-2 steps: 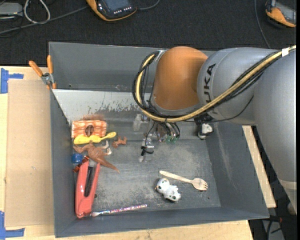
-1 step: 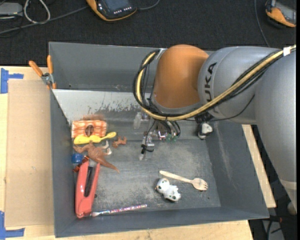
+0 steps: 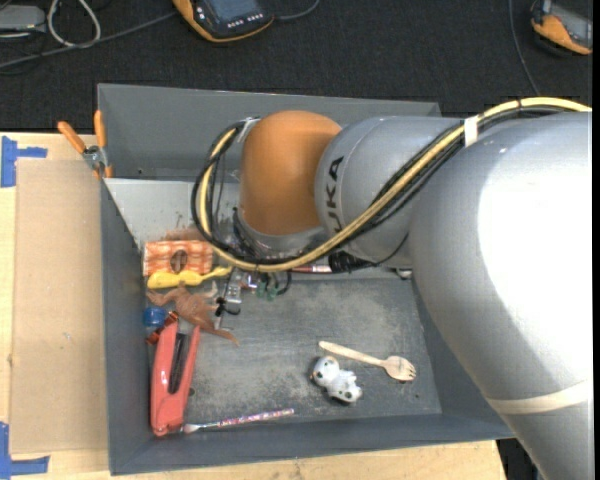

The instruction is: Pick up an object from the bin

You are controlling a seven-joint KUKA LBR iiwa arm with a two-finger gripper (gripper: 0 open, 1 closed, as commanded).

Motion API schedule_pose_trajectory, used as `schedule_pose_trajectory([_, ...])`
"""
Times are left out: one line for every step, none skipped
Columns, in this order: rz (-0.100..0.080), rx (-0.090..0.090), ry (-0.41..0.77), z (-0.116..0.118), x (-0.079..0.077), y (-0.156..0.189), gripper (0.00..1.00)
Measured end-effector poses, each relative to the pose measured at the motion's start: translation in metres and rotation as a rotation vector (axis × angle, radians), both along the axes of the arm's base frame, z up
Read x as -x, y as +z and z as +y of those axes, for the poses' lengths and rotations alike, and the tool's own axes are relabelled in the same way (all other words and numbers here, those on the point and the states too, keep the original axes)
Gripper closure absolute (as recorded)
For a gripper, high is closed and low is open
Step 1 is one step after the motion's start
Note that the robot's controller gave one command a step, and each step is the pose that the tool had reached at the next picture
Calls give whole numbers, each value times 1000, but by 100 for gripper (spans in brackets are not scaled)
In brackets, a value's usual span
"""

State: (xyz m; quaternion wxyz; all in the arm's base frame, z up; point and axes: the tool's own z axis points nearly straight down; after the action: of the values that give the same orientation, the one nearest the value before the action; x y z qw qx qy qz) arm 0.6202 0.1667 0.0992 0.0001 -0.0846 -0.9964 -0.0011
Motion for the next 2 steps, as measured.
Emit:
schedule_pose_trajectory([-2,3,239,50,2,16,0])
schedule_pose_trajectory([5,1,82,57,9,6,0])
